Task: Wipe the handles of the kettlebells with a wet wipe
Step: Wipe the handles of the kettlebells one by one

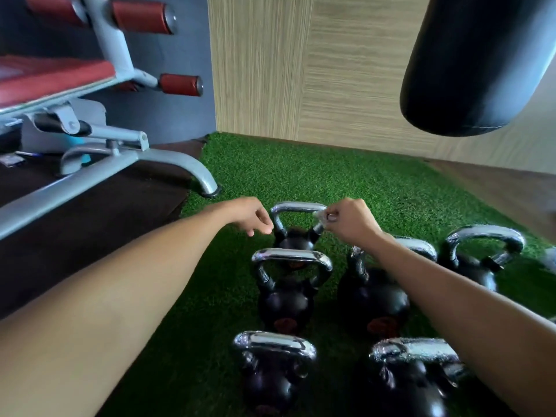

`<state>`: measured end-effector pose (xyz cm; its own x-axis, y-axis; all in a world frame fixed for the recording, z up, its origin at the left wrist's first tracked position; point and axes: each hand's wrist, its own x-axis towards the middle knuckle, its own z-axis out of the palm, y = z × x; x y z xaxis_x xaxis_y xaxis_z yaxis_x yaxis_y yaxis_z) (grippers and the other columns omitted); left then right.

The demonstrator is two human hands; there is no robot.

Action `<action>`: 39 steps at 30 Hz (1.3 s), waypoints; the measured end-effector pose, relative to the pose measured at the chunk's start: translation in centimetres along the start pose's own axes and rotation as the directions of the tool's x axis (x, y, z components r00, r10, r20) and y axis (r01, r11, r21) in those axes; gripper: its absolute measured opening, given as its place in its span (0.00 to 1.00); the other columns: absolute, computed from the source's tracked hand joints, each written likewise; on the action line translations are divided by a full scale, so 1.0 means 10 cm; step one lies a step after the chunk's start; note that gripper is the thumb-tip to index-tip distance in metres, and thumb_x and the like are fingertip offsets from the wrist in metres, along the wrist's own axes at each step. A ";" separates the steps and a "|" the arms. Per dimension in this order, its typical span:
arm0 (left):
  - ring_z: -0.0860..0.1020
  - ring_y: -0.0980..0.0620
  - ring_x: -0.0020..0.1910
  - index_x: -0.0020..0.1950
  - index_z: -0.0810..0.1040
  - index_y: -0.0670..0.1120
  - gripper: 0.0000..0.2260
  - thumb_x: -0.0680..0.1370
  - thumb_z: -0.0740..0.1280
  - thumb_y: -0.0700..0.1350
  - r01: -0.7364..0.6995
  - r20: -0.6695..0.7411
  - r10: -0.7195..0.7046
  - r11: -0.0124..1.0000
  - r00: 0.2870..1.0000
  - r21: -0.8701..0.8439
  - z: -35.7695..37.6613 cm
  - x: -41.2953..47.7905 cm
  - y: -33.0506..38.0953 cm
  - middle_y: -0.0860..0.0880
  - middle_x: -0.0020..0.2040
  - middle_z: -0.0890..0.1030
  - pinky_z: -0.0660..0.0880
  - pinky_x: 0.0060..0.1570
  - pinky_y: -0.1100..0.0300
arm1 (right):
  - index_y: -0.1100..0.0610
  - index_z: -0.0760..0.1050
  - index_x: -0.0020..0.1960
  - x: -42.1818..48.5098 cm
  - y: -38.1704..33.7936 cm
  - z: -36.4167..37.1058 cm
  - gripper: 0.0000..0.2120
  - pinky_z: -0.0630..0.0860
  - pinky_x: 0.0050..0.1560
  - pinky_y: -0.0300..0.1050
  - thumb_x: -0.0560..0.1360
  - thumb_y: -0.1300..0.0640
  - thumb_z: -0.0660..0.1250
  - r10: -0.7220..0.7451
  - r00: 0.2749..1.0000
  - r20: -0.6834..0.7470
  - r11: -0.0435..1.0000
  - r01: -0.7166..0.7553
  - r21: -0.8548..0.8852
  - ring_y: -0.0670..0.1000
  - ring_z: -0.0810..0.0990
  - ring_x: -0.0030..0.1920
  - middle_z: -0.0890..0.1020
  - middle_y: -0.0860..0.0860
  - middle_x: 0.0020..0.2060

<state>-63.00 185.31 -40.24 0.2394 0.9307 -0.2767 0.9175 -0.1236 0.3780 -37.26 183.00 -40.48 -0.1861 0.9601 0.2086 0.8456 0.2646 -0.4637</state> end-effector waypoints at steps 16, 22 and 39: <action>0.70 0.60 0.24 0.71 0.77 0.52 0.16 0.85 0.62 0.52 -0.090 -0.595 0.091 0.995 0.799 0.031 0.62 1.03 -0.05 0.56 0.27 0.73 0.71 0.28 0.63 | 0.53 0.78 0.45 0.65 0.17 0.33 0.06 0.71 0.25 0.29 0.74 0.55 0.75 0.173 0.970 -0.172 0.960 -0.127 0.250 0.40 0.79 0.32 0.82 0.46 0.38; 0.73 0.57 0.30 0.71 0.77 0.57 0.17 0.83 0.62 0.58 -0.073 -0.580 0.132 0.990 0.804 0.123 0.65 0.85 -0.17 0.54 0.36 0.80 0.76 0.34 0.58 | 0.55 0.81 0.46 0.81 -0.07 0.59 0.05 0.76 0.28 0.36 0.74 0.55 0.75 0.015 0.974 -0.226 0.992 0.014 0.125 0.43 0.80 0.32 0.83 0.49 0.36; 0.65 0.64 0.25 0.71 0.76 0.59 0.18 0.82 0.63 0.60 -0.097 -0.602 0.105 0.994 0.791 0.046 0.79 0.61 -0.25 0.61 0.29 0.70 0.58 0.25 0.64 | 0.56 0.84 0.57 0.78 -0.07 0.73 0.11 0.71 0.28 0.32 0.79 0.51 0.69 -0.173 0.984 0.048 0.979 0.177 -0.096 0.44 0.75 0.33 0.75 0.49 0.52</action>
<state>-61.28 188.58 -49.89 0.0948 0.9309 0.3528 0.9037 -0.2291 0.3617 -42.93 190.99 -44.82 -0.3535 0.9030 0.2442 0.8435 0.4206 -0.3341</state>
